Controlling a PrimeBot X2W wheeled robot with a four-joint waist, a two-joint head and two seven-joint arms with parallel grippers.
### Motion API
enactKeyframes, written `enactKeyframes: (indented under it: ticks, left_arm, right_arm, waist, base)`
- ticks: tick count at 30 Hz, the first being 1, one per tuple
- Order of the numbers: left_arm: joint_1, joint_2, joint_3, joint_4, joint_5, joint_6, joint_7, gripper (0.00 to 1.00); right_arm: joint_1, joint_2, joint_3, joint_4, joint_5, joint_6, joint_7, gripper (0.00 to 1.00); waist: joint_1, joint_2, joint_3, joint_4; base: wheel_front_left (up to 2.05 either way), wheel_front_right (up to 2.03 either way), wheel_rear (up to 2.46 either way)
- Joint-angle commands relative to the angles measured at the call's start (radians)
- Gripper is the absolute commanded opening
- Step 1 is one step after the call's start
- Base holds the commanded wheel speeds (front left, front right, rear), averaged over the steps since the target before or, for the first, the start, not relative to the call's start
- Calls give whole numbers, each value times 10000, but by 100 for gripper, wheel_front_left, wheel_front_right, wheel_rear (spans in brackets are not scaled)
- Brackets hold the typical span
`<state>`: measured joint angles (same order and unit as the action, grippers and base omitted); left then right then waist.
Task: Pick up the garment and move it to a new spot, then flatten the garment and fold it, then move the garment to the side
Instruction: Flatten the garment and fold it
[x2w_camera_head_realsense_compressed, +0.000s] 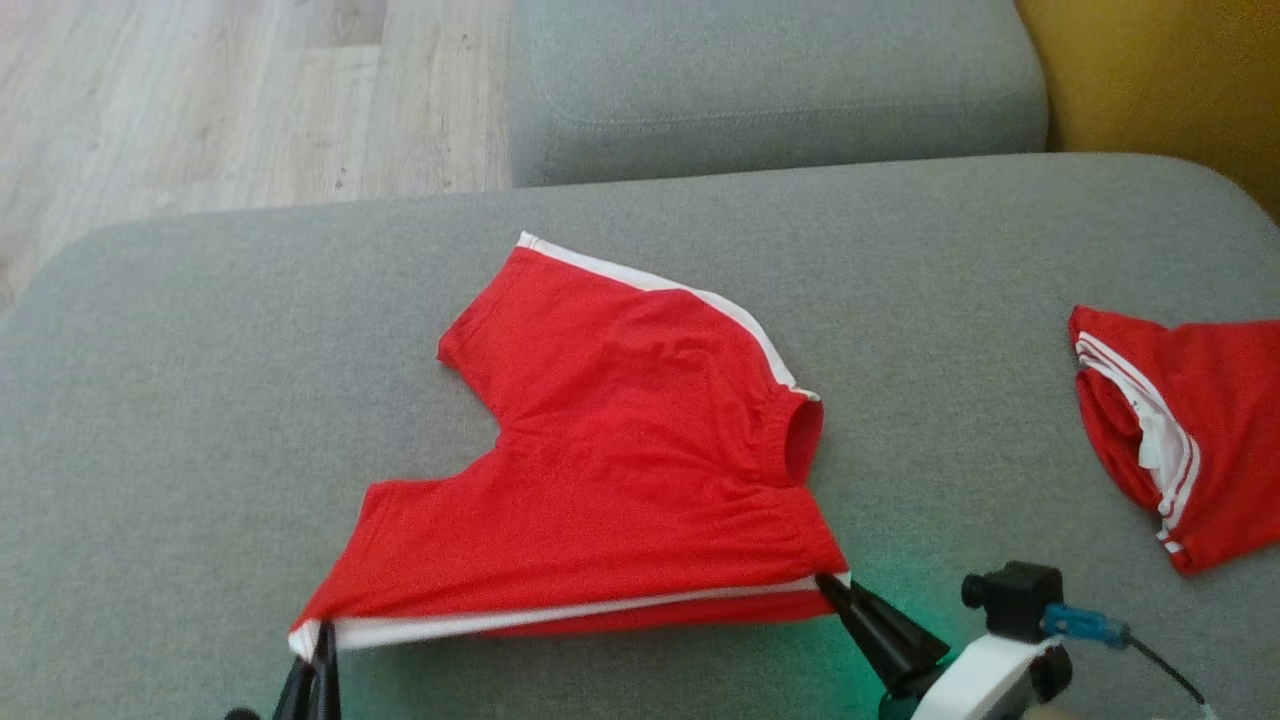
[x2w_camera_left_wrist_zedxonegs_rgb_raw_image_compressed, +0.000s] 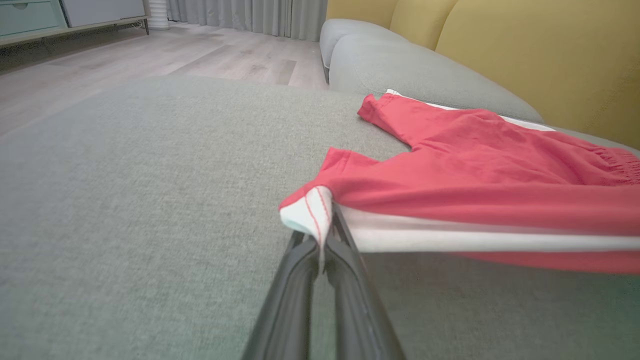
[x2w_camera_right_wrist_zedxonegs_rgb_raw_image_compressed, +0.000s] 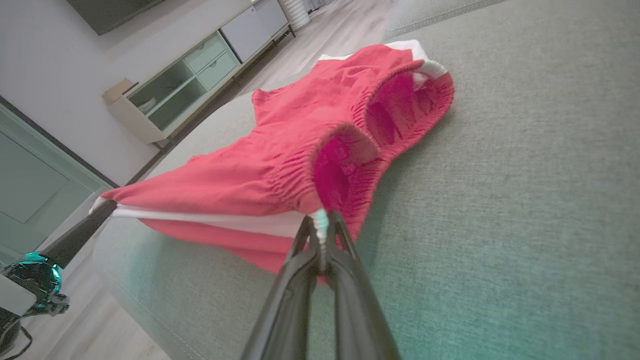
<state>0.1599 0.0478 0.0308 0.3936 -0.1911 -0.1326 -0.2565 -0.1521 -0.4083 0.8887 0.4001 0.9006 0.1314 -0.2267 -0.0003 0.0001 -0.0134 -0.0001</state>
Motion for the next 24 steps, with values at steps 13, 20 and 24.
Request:
enactKeyframes:
  ticks: [13,20,24]
  left_arm:
    - [-7161,2317,-3379,2316,-772,21,642,0]
    - [-10551,3316,-5719,3735,-1903,20,1618,0]
    - [-11640,3580,-6566,4292,-2219,20,1465,0]
  right_arm:
    - [-2552,742,-1459,-458,2246,-7,989,0]
    - [-4072,1344,-1361,-421,2764,-7,1125,0]
    - [-4488,1561,-1253,-381,2913,-7,776,0]
  waist:
    - [3,-1,2592,-501]
    - [3,-1,4086,-1092]
    - [3,-1,4487,-1336]
  base:
    - [0,0,0]
    - [0,0,0]
    - [0,0,0]
